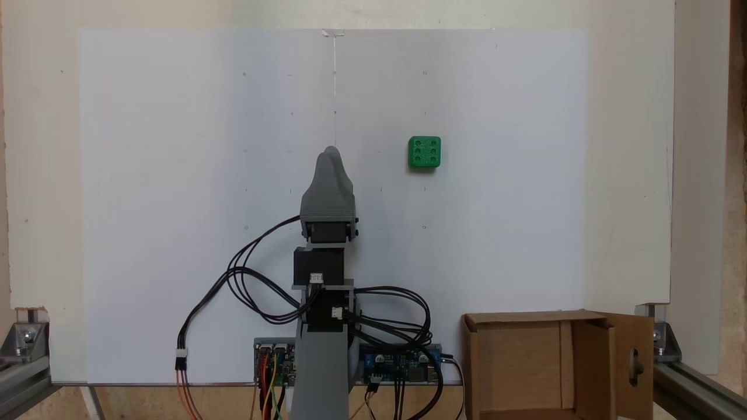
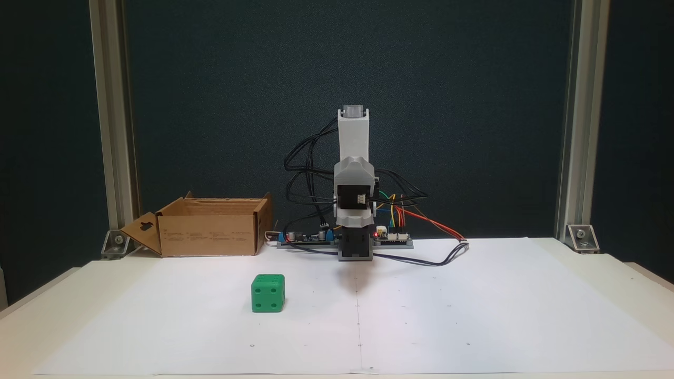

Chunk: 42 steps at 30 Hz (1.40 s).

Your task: Grasp a green dice and put it in the bin.

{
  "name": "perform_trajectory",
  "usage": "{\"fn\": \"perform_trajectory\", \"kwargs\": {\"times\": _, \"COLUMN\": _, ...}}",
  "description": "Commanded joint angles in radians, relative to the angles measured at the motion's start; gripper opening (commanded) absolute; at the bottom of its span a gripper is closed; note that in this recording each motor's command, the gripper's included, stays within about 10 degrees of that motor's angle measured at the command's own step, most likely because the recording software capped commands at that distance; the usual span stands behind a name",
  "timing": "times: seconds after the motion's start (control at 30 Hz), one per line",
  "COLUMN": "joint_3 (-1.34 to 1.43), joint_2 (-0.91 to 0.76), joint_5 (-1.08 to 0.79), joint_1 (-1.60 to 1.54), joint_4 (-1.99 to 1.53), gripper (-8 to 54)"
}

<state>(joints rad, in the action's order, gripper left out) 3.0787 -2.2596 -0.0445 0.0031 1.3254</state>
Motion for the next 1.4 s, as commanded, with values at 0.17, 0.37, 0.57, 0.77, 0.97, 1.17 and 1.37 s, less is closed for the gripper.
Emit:
{"fn": "perform_trajectory", "kwargs": {"times": 0.17, "joint_3": 0.049, "joint_2": -0.106, "joint_5": 0.04, "joint_1": 0.034, "joint_4": 0.336, "gripper": 44.7}}
{"fn": "perform_trajectory", "kwargs": {"times": 0.37, "joint_3": 0.049, "joint_2": -0.107, "joint_5": 0.038, "joint_1": 0.035, "joint_4": 0.337, "gripper": 44.7}}
{"fn": "perform_trajectory", "kwargs": {"times": 0.57, "joint_3": 0.049, "joint_2": -0.106, "joint_5": 0.038, "joint_1": 0.034, "joint_4": 0.336, "gripper": 44.7}}
{"fn": "perform_trajectory", "kwargs": {"times": 0.77, "joint_3": 0.049, "joint_2": -0.106, "joint_5": 0.037, "joint_1": 0.034, "joint_4": 0.331, "gripper": 44.7}}
{"fn": "perform_trajectory", "kwargs": {"times": 0.97, "joint_3": 0.049, "joint_2": -0.106, "joint_5": 0.029, "joint_1": 0.032, "joint_4": 0.333, "gripper": 44.8}}
{"fn": "perform_trajectory", "kwargs": {"times": 1.17, "joint_3": 0.049, "joint_2": -0.104, "joint_5": 0.0, "joint_1": 0.032, "joint_4": 0.328, "gripper": 44.7}}
{"fn": "perform_trajectory", "kwargs": {"times": 1.37, "joint_3": 0.049, "joint_2": -0.103, "joint_5": -0.005, "joint_1": 0.029, "joint_4": 0.319, "gripper": 44.3}}
